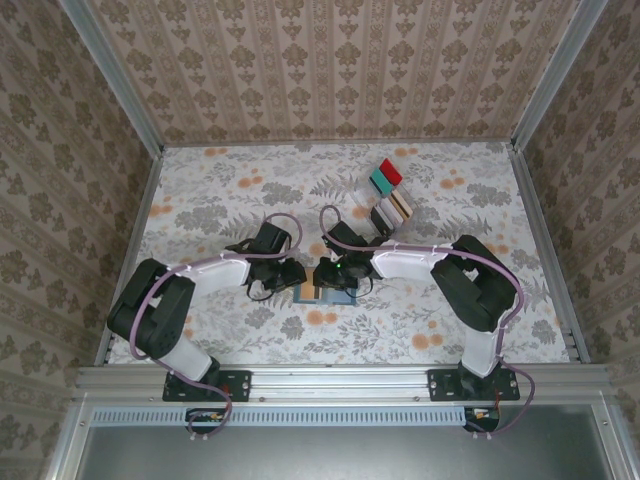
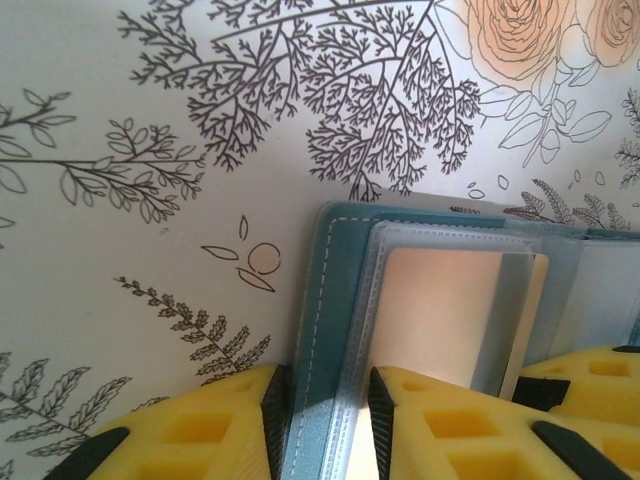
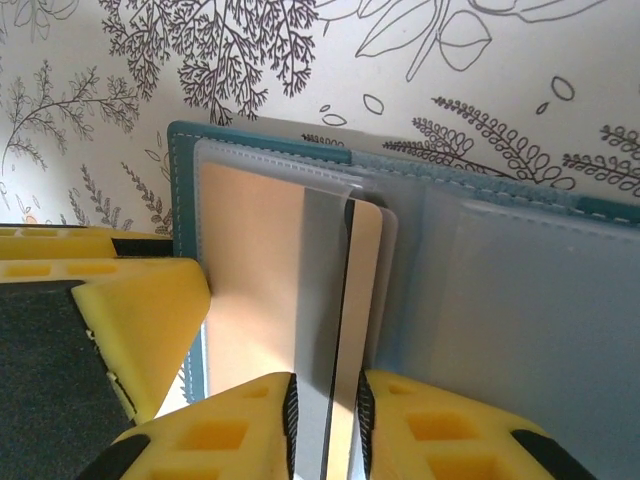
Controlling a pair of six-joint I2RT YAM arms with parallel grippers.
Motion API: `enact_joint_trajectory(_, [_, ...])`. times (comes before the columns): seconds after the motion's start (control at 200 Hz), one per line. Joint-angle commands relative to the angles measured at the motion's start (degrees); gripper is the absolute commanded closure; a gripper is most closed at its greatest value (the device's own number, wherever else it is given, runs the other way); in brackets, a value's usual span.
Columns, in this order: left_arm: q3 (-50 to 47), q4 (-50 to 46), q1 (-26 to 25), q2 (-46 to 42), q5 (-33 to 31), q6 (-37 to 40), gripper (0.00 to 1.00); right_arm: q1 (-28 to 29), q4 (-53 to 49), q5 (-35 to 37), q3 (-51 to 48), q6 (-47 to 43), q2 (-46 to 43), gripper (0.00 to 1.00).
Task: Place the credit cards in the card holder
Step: Insert the credit card into the card slot, then touch the card holder at the center of the table.
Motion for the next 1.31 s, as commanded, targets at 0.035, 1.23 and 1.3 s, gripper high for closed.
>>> enact_joint_trajectory(0.035, [-0.8, -0.9, -0.6, -2.7, -1.3, -0.8, 0.65, 0.4, -4.2, 4.7, 0.1, -2.1, -4.9, 0.71])
enact_joint_trajectory(1.23, [1.4, -2.8, -0.9, -7.7, -3.2, 0.3, 0.63, 0.5, -15.4, 18.6, -0.4, -2.5, -8.2, 0.69])
enact_joint_trajectory(1.3, [1.4, -1.7, -1.1, -7.6, -2.3, 0.7, 0.64, 0.4, -16.6, 19.9, -0.6, -2.4, -8.7, 0.70])
